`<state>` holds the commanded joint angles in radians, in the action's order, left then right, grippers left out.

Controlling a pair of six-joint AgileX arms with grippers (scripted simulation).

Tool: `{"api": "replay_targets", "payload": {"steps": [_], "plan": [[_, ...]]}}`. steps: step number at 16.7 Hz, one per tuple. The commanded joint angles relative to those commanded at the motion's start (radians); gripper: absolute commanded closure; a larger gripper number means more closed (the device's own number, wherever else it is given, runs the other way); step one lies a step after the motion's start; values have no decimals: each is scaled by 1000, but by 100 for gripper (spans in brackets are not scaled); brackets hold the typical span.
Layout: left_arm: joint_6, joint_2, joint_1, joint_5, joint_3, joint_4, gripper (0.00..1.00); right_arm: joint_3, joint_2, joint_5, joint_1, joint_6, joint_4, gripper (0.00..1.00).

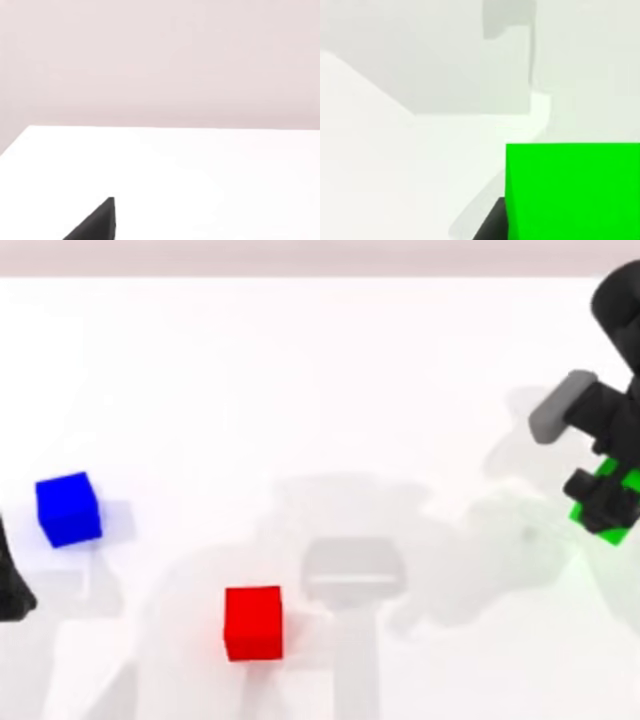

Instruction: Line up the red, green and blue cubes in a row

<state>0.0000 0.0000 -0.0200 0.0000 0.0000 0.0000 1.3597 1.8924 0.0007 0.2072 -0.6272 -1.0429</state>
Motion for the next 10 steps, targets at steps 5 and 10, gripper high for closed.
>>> {"api": "replay_targets", "payload": {"steps": [5, 10], "plan": [[0, 0, 0, 0, 0, 0, 0, 9, -6, 0, -3, 2, -13, 100], [0, 0, 0, 0, 0, 0, 0, 76, 34, -1, 107, -4, -45, 100]]}}
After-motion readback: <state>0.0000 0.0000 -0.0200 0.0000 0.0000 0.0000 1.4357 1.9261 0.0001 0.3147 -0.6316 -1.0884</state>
